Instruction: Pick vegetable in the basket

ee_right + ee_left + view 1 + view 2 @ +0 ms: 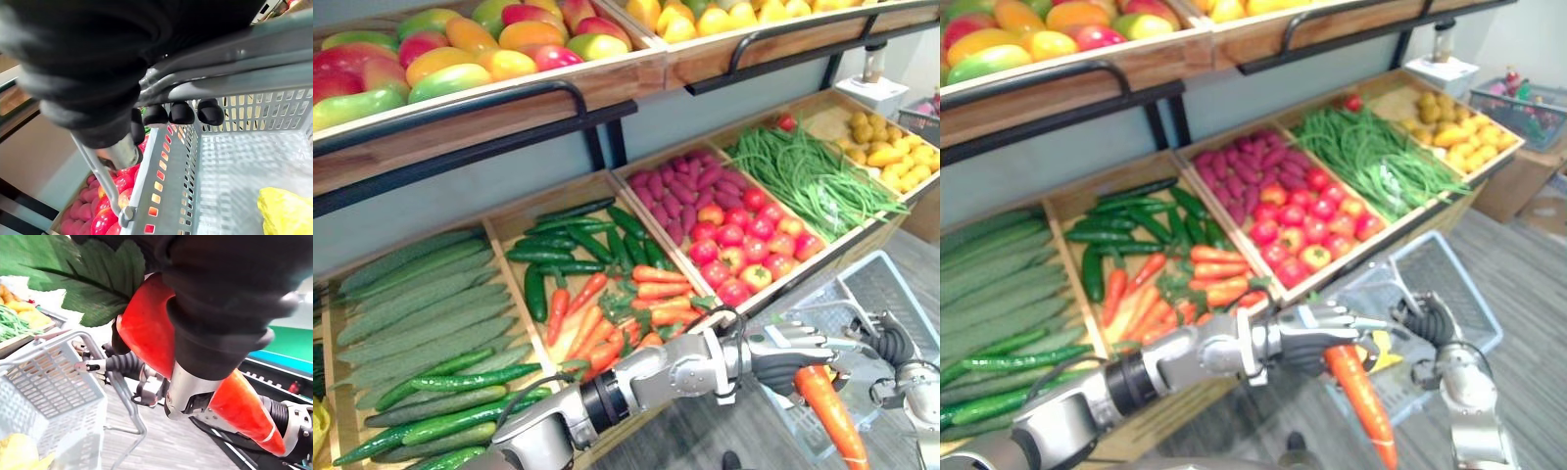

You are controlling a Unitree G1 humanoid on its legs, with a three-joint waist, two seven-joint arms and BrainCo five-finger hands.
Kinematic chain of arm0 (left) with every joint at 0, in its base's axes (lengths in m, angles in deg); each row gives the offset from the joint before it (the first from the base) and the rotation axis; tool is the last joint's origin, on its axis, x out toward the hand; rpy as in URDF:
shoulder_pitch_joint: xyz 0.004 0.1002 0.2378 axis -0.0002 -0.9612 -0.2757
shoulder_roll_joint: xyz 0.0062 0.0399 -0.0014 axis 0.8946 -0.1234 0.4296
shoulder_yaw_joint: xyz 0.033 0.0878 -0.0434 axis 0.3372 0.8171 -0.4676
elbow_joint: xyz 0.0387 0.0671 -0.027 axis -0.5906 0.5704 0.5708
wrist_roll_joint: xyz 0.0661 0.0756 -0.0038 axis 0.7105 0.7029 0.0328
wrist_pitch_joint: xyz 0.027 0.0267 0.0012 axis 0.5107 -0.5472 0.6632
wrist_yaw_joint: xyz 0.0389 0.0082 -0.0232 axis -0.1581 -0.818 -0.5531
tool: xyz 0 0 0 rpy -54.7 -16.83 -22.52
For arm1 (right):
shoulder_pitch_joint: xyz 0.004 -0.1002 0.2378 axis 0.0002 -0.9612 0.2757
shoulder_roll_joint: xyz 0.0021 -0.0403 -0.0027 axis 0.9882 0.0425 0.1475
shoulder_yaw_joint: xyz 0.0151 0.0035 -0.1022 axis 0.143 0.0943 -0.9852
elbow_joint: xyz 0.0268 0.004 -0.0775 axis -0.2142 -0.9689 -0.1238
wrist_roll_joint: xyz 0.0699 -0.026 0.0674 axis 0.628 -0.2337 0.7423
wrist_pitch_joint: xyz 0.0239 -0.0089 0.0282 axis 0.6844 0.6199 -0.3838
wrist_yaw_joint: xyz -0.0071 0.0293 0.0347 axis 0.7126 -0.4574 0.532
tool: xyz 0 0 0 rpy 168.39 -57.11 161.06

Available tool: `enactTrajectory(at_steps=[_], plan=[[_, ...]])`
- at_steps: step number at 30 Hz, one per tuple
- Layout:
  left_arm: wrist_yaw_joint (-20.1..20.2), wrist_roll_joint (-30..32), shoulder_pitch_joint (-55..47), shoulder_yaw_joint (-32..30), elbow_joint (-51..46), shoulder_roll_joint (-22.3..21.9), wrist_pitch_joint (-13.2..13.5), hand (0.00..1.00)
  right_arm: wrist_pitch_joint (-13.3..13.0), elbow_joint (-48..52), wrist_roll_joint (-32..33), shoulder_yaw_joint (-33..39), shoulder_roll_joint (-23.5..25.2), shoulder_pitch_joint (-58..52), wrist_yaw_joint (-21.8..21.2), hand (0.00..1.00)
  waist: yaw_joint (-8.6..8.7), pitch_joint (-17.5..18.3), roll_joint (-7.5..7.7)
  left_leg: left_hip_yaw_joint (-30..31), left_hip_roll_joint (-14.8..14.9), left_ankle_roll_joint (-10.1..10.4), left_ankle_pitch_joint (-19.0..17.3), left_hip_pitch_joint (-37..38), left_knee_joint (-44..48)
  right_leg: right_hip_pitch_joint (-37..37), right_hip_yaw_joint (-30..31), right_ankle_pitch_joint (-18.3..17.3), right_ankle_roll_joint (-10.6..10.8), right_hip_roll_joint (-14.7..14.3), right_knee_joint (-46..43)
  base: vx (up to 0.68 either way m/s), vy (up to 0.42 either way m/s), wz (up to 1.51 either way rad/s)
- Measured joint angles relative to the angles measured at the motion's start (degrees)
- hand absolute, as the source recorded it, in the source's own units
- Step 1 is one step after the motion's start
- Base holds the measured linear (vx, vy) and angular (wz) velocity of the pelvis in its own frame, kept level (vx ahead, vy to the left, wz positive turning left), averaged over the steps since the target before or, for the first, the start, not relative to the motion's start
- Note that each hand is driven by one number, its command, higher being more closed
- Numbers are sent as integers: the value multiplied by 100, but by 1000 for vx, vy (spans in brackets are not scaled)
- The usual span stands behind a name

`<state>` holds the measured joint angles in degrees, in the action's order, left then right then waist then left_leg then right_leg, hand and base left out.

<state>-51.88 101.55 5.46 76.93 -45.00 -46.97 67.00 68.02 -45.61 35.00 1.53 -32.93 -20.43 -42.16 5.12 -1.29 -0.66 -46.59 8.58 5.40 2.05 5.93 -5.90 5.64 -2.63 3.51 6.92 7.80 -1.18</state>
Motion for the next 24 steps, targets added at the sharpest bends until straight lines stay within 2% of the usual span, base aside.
enactTrajectory(at_steps=[7,11,13,17,21,24], plan=[[85,112,8,10,716,-440,-108,100,-7,248,302,-213,-67,-188,-216,100,96,98,-5,41,-7,29,12,-73,-7,34,-34,-14,4,16,7,11,-5,1],[78,376,10,8,1149,-582,-174,100,-14,248,445,-286,-67,-387,-371,100,153,106,3,124,-35,7,29,-70,-7,28,-78,-20,-3,49,7,21,-10,8],[61,568,9,7,1417,-609,-267,100,-15,247,456,-437,-65,-489,-464,100,235,115,20,182,-53,4,31,-80,-8,7,-135,-26,4,79,7,5,-8,12],[-71,784,8,-68,1849,-746,-401,100,-18,236,648,-488,-63,-746,-692,100,250,130,48,260,-122,-4,22,-98,-9,2,-165,-37,22,154,7,1,-3,7],[-91,991,7,-135,2257,-781,-409,100,-18,231,910,-565,-65,-899,-882,100,299,211,180,338,-139,-30,37,-155,-9,28,-184,-40,27,167,33,5,-5,3],[-93,998,-6,-241,2469,-776,-412,100,-19,221,1028,-649,-110,-897,-910,100,413,222,251,361,-153,-40,45,-172,-9,39,-189,-35,33,179,36,2,-7,1]])
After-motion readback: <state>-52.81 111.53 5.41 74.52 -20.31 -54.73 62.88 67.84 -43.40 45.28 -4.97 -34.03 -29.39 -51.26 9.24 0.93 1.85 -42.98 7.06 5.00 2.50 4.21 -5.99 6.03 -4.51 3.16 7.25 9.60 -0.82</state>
